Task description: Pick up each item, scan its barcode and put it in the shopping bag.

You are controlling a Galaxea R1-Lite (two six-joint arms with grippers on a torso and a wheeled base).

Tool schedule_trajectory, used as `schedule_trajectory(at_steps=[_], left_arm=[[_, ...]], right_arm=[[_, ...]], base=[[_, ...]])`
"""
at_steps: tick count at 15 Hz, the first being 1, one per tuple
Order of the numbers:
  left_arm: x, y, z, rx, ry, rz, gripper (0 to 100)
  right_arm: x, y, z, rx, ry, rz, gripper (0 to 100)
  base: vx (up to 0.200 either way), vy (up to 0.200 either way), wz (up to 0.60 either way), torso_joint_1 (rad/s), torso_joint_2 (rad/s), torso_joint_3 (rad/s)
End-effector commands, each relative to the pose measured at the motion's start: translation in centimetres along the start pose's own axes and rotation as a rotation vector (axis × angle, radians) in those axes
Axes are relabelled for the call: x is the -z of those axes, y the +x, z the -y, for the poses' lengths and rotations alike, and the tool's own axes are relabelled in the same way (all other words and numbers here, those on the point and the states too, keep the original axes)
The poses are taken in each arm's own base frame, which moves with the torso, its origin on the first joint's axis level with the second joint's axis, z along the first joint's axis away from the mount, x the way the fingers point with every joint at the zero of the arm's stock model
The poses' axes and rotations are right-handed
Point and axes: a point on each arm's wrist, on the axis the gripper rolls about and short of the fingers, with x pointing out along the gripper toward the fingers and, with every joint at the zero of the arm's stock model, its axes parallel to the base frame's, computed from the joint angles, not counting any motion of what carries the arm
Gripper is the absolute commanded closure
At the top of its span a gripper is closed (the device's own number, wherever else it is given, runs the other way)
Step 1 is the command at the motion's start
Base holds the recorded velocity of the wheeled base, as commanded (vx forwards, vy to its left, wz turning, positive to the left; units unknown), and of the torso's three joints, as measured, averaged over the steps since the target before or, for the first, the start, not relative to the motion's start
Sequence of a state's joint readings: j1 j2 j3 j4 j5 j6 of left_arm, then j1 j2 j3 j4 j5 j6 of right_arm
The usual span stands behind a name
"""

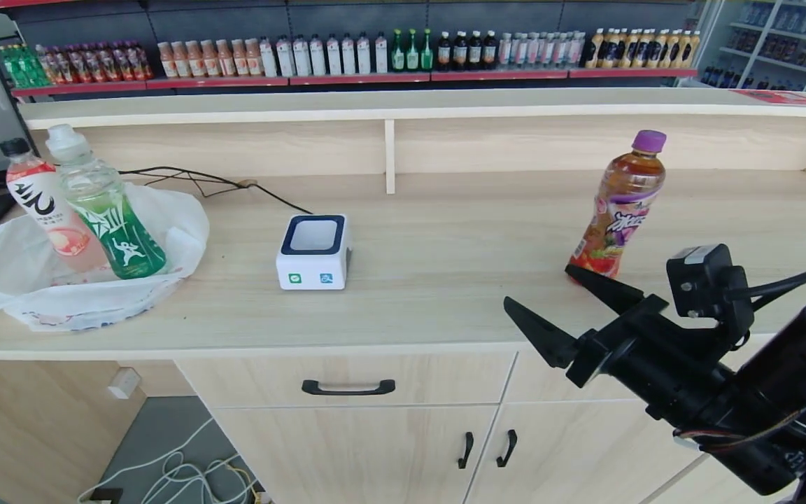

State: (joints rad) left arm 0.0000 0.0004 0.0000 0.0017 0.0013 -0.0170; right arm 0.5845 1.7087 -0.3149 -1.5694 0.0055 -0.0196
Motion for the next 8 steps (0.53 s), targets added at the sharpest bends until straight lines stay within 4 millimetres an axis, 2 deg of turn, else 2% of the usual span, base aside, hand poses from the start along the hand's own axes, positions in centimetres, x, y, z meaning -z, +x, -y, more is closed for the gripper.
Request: schedule_trajectory(at_steps=[1, 5, 8], left_arm=[[0.0, 0.0, 0.0, 0.000, 0.000, 0.001, 0], [0.0, 0.0, 0.0, 0.000, 0.000, -0.001, 0], [0.0, 0.0, 0.0, 0.000, 0.002, 0.001, 0]], right_arm=[[-0.1, 0.0, 0.2, 0.009, -0.002, 0.004, 0], [0.0, 0.3, 1.8, 0.072, -0.014, 0.006, 0], [-0.2, 0.6, 1.9, 0.074, -0.023, 0.019, 0]], base=[[0.000, -0.200, 0.00, -0.002, 0.00, 0.002], [0.000, -0.200, 0.00, 0.006, 0.01, 0.002], [0.000, -0.200, 0.00, 0.002, 0.00, 0.002]])
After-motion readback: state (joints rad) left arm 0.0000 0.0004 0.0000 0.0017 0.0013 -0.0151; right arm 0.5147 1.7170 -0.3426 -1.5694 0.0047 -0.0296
